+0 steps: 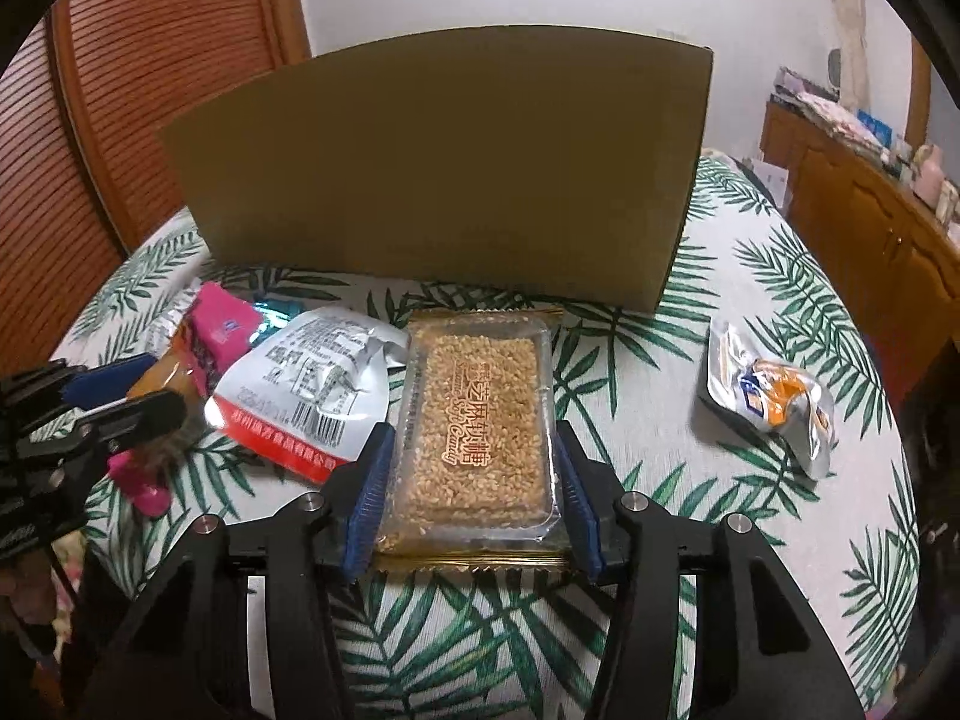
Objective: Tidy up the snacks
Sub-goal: 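Grasp the pink egg pack with the left tool while the right tool grasps the sesame bar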
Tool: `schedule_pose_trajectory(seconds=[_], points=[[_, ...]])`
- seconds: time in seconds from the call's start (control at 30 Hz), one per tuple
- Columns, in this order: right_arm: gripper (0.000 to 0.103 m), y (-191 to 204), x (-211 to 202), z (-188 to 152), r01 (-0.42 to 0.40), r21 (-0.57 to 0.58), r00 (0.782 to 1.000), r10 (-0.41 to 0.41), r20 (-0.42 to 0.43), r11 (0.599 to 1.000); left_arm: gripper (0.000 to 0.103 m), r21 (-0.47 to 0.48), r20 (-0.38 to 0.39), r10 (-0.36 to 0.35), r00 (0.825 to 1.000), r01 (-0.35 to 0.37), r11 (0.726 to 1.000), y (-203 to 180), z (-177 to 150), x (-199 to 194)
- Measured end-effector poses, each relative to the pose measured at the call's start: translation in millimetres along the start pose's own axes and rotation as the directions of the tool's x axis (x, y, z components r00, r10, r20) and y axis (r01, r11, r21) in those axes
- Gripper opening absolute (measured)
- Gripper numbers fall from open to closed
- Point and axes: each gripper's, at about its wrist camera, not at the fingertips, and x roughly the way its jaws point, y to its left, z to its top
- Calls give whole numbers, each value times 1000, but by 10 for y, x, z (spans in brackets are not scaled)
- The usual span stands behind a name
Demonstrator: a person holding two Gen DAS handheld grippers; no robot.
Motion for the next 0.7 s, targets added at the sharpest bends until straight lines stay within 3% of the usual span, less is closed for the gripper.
schedule_pose_trajectory(seconds=[0.17, 0.7], points=[[53, 68, 18, -30, 42, -35, 999, -41, 7, 999, 36, -55, 5, -58, 998, 58, 997, 86, -62, -66], [47, 17, -50, -80, 24, -24, 999, -23, 33, 999, 36, -87, 81, -78, 994, 85, 993, 126, -19, -263]])
